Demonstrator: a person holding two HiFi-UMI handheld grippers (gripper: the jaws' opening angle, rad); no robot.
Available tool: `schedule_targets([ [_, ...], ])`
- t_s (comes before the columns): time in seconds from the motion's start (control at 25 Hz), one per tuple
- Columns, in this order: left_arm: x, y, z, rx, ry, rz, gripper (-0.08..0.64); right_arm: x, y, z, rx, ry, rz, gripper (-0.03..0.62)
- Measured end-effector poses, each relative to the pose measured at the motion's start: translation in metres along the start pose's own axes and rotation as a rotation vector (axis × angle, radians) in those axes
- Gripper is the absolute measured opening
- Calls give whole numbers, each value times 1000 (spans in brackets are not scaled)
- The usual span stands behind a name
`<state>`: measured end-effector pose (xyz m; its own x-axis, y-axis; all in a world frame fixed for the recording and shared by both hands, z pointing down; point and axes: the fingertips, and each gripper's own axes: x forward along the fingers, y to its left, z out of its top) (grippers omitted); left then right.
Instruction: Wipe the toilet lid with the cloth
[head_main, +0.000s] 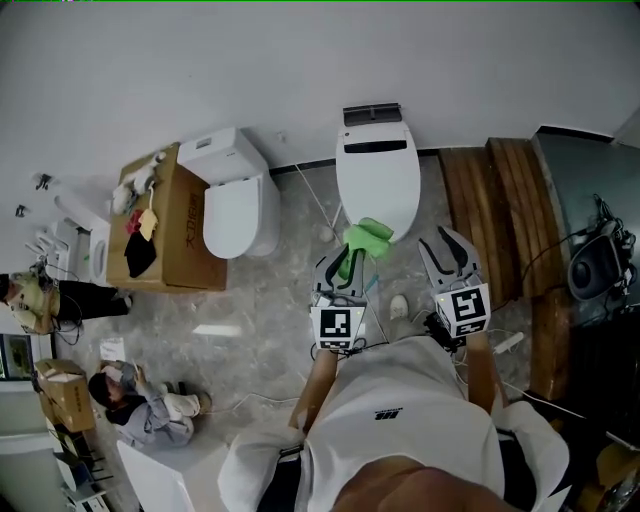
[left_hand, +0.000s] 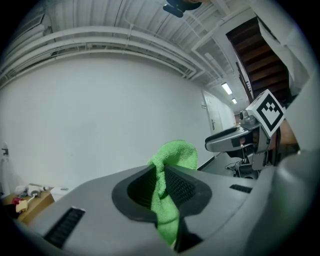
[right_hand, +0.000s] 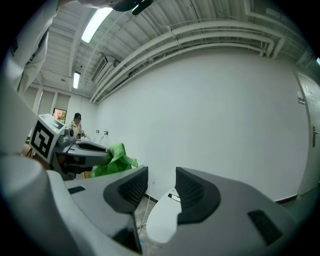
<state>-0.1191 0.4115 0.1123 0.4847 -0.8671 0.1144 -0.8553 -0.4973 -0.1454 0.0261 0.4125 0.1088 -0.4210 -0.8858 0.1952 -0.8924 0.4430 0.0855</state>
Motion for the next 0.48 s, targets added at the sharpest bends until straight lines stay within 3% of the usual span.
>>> schedule_targets([
  [0.12,23,8,-3,10,44,20,67,22,-18,-2,2,11,22,183],
  [0.48,86,20,2,14,69,87,67,75,-71,-4,-10,18,88,183],
])
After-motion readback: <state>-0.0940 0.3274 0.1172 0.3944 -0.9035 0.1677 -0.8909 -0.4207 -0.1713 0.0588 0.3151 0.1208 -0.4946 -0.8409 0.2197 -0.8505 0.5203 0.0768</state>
